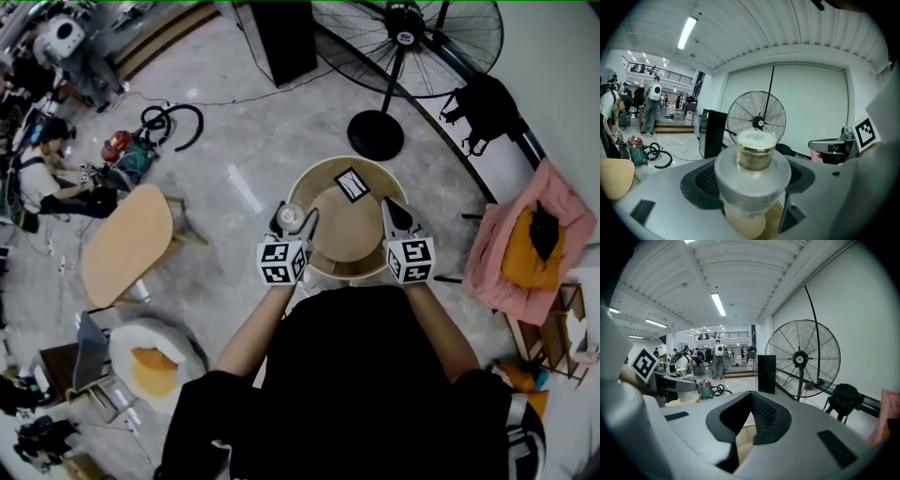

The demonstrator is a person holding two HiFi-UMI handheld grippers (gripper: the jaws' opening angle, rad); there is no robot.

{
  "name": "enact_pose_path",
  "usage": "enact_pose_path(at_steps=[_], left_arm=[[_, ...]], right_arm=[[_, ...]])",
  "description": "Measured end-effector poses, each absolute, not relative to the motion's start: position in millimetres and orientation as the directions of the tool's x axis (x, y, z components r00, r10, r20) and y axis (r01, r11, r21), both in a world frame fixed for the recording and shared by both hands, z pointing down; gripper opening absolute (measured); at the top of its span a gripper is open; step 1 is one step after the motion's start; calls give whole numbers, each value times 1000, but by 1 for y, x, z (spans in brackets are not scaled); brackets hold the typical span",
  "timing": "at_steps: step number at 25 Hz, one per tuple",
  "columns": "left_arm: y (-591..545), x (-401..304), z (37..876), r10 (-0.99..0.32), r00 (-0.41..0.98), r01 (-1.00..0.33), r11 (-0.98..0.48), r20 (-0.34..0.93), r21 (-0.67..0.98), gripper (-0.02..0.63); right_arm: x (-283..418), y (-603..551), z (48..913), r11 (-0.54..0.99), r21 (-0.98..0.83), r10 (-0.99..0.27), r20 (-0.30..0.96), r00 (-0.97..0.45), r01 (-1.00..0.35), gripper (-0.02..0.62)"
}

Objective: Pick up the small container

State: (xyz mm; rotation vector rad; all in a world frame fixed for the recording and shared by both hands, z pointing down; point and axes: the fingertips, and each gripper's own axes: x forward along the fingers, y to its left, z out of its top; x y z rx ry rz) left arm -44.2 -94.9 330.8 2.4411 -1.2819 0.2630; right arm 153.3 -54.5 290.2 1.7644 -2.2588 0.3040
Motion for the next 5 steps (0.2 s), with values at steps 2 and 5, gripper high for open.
enact_pose_path(at_steps=[2, 5], left_arm=[[-97, -48, 330, -754, 569, -823, -518, 328, 235, 362], [-102, -55, 330, -754, 567, -824, -520, 331, 226, 362]], right_arm=[[149, -55, 290, 244, -2, -917, 327, -231, -970, 17], [142, -58, 293, 248, 5, -915, 329, -233, -969, 17]])
